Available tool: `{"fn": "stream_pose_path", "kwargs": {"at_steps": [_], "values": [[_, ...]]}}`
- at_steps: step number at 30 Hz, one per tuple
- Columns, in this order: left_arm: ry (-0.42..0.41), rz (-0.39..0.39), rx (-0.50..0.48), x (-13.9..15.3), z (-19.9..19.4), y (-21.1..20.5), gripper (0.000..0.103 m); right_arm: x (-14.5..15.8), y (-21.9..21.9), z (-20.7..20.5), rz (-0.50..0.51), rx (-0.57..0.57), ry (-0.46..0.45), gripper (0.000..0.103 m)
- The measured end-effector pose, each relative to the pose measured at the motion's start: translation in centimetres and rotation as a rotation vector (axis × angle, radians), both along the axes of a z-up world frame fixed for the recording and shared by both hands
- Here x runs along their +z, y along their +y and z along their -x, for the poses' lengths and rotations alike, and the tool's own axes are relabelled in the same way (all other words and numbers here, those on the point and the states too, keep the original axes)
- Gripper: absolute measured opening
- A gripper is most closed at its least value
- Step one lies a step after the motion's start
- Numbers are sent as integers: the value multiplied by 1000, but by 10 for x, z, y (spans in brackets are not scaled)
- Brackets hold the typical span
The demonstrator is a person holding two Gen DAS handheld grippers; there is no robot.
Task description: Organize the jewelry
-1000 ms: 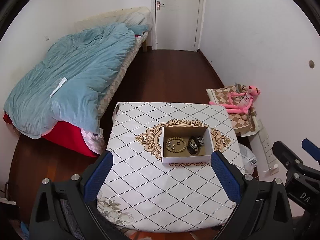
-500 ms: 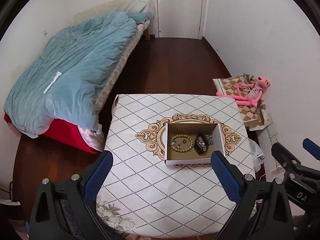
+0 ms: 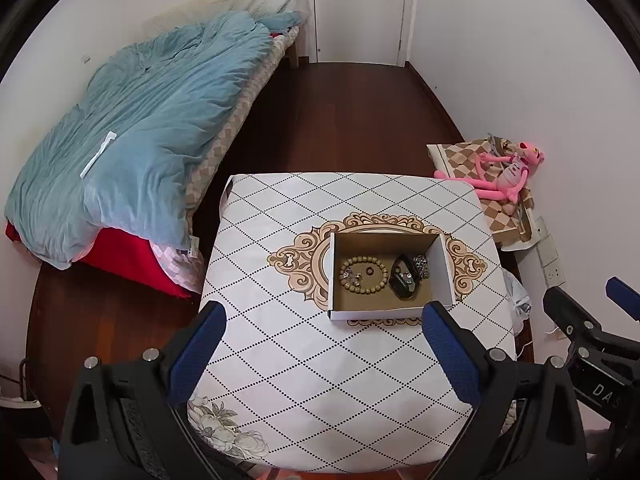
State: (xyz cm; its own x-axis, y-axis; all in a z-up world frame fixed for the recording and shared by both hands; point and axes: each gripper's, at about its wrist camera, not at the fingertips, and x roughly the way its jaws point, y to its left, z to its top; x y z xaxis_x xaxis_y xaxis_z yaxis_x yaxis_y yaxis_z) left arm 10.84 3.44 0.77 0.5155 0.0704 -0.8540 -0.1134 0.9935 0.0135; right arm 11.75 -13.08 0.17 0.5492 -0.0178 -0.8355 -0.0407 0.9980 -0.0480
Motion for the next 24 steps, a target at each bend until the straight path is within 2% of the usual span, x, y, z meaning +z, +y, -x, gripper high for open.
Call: {"fn": "stream_pose_path", "kwargs": {"at_steps": [24], "values": [[3, -3, -5, -2, 7, 1, 100, 1, 4, 4, 3, 16, 10, 103]]}}
